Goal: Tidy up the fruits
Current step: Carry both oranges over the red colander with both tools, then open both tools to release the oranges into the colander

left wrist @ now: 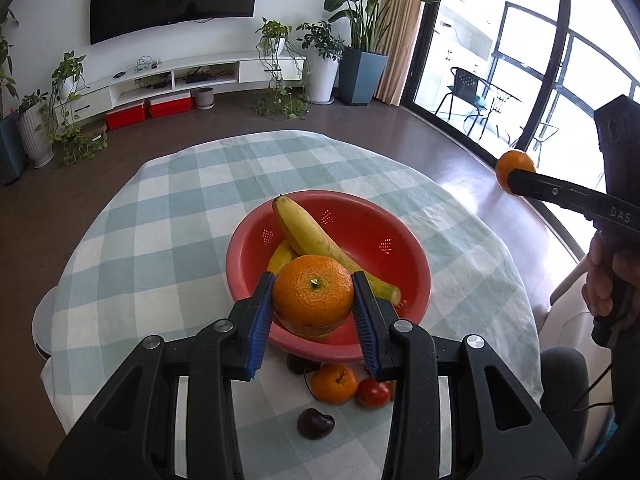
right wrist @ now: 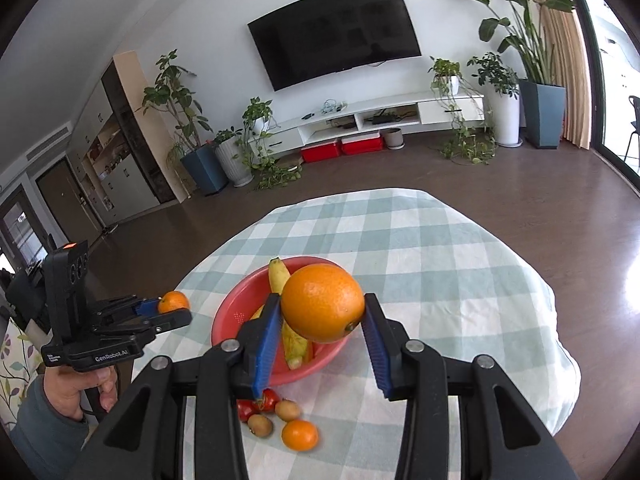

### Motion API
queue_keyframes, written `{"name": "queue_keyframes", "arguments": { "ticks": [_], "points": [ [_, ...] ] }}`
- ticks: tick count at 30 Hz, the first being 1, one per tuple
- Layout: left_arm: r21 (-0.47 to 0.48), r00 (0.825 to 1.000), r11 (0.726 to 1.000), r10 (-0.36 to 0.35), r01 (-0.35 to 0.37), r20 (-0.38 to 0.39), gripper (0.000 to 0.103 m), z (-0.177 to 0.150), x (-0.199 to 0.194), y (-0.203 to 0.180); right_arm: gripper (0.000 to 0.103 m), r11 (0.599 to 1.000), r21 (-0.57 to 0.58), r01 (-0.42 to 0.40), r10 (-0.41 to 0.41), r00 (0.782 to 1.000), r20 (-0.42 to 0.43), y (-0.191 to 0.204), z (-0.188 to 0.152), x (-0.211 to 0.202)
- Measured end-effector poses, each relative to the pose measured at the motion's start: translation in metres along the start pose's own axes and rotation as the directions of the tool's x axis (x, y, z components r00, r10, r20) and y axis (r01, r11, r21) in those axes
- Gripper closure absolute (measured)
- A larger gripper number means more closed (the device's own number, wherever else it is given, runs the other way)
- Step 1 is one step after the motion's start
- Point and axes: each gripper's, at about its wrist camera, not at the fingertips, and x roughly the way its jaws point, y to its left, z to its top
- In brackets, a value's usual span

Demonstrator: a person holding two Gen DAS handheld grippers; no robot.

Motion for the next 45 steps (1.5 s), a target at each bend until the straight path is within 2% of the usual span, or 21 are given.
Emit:
{"name": "queue_keyframes", "arguments": {
  "ticks": [4, 9, 16, 32, 36, 43, 45],
  "points": [
    [0.020, 0.999, 1.000, 0.011, -0.010, -0.050, 0.068, 0.003, 0.041, -0.001, 0.060, 1.000, -0.008, -0.019, 0.018, 0.996, -0.082, 0.007, 0.006, 0.047],
    [0.045, 0.994, 0.999, 0.021, -0.017, -0.106, 0.068, -0.004, 0.079, -0.003, 0.060, 1.000, -0.019, -0.016, 0.012, 0.984, -0.175, 0.011, -0.002, 0.095],
    [0.051, 0.991, 0.999, 0.021, -0.014, -0.131, 0.068, -0.008, 0.105, -0.002, 0.060, 1.000, -0.030, 0.009, -0.016, 0.972, -0.234, 0.010, -0.016, 0.128],
    [0.030, 0.990, 0.999, 0.022, -0.018, -0.136, 0.066, -0.013, 0.118, 0.000, 0.060, 0.987, -0.132, 0.088, -0.121, 0.956, -0.267, 0.023, -0.030, 0.148],
    [0.027, 0.992, 0.999, 0.027, -0.024, -0.125, 0.051, -0.014, 0.111, -0.001, 0.059, 0.983, -0.151, 0.102, -0.140, 0.955, -0.262, 0.025, -0.031, 0.146],
    [0.006, 0.996, 1.000, 0.027, -0.027, -0.088, 0.050, -0.018, 0.085, 0.000, 0.059, 0.983, -0.141, 0.114, -0.145, 0.962, -0.232, 0.025, -0.029, 0.126],
    [0.000, 0.997, 0.999, 0.033, -0.033, -0.063, 0.037, -0.023, 0.070, 0.002, 0.054, 0.983, -0.147, 0.114, -0.143, 0.968, -0.206, 0.028, -0.029, 0.113]
  ]
}}
